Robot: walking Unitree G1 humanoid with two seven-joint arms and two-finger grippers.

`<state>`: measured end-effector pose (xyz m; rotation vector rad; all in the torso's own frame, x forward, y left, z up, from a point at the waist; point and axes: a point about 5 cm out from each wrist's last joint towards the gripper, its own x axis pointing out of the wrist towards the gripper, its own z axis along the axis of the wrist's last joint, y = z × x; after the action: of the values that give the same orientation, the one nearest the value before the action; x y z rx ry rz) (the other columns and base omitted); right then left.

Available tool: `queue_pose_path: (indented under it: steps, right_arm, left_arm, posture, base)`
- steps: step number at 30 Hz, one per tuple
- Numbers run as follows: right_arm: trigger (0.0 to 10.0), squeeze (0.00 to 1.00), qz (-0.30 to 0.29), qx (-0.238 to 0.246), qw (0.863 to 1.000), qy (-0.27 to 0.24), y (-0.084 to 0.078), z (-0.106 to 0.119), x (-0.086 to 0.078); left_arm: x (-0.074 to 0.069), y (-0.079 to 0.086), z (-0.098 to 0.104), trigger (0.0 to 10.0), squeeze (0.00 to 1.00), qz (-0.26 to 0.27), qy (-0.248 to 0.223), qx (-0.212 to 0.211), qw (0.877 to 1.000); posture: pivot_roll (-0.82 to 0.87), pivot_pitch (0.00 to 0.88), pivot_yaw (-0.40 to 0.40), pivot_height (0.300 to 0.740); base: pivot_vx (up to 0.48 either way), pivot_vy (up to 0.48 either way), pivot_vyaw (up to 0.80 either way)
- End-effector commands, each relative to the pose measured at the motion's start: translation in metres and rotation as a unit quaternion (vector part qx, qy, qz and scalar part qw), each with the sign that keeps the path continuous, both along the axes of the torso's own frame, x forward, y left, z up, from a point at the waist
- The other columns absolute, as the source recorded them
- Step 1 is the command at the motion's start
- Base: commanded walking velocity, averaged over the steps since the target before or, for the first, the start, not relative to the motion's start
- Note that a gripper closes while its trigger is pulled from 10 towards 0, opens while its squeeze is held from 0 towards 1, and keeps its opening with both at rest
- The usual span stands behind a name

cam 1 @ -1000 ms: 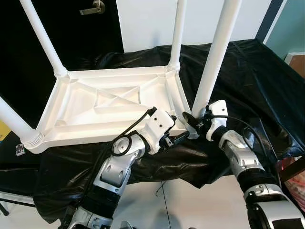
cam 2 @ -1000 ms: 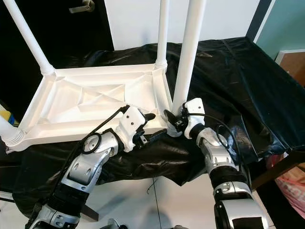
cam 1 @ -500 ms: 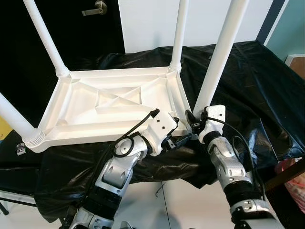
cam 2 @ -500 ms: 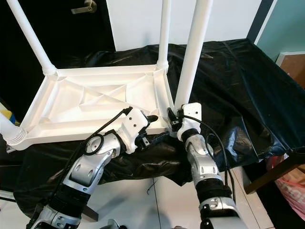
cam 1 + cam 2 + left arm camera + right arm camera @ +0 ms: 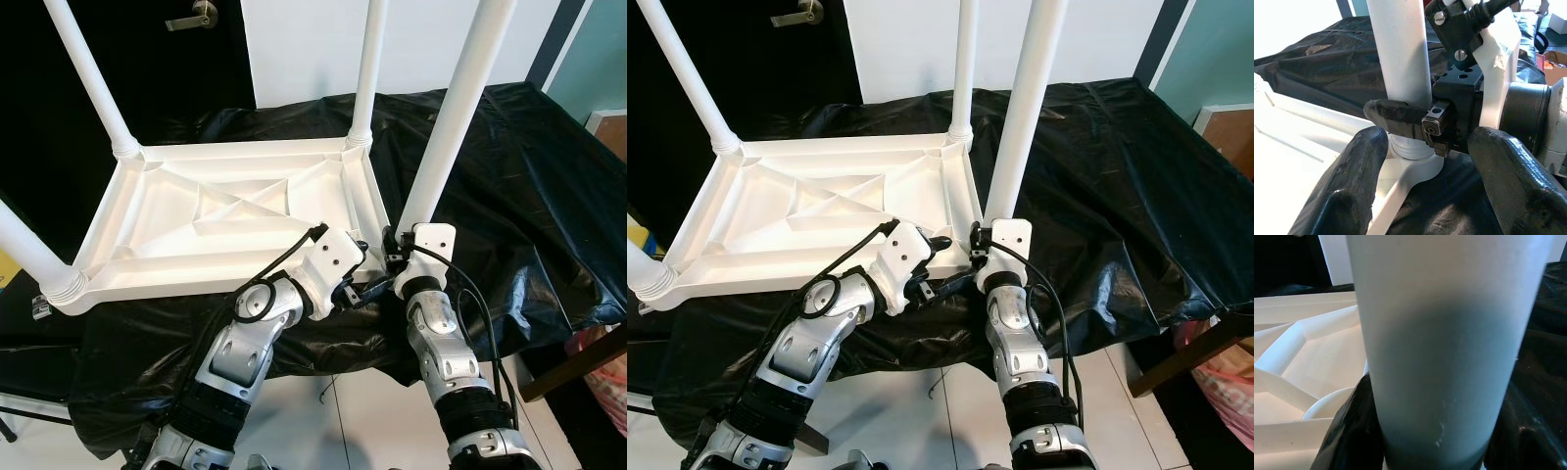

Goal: Building children table

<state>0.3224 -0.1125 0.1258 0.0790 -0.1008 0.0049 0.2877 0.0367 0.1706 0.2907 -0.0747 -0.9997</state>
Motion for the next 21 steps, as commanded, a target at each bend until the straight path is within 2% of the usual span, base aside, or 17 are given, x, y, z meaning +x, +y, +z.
queue_pose_path:
  steps: [1,4,5,6,11,21]
  right_arm:
    - [10.0,0.00,0.000,0.009,0.999,0.049,0.002,-0.020,-0.006]
    - [10.0,0.00,0.003,0.003,0.999,0.035,0.002,-0.016,-0.005]
    - [10.0,0.95,0.009,0.002,0.999,0.033,0.002,-0.015,-0.004]
    - [10.0,1.00,0.016,0.002,0.999,0.031,0.003,-0.014,-0.003]
    - [10.0,1.00,0.047,0.000,0.999,0.018,0.004,-0.008,0.000]
    - [10.0,1.00,0.068,-0.004,0.998,0.007,-0.001,-0.003,0.000]
  left_arm:
    - [0.005,0.003,-0.003,10.0,0.00,0.034,0.003,-0.003,0.999]
    - [0.006,0.003,-0.002,10.0,0.00,0.039,0.001,-0.003,0.999]
    - [0.007,0.004,-0.003,10.0,0.00,0.043,0.006,-0.004,0.999]
    - [0.007,0.004,-0.003,10.0,0.00,0.046,0.007,-0.004,0.999]
    - [0.007,0.003,-0.003,10.0,0.00,0.046,0.000,0.001,0.999]
    - [0.007,0.002,-0.003,10.0,0.00,0.048,0.000,0.001,0.999]
  posture:
    - [-0.03,0.054,0.013,0.740]
    - [-0.03,0.054,0.013,0.740]
    - [-0.03,0.054,0.013,0.740]
    - [-0.03,0.054,0.013,0.740]
    - [-0.04,0.059,0.012,0.740]
    - [-0.03,0.063,0.009,0.740]
  base:
    - [0.000,0.000,0.00]
    - [0.000,0.000,0.00]
    - [0.000,0.000,0.00]
    - [0.000,0.000,0.00]
    - [0.000,0.000,0.00]
    - [0.000,0.000,0.00]
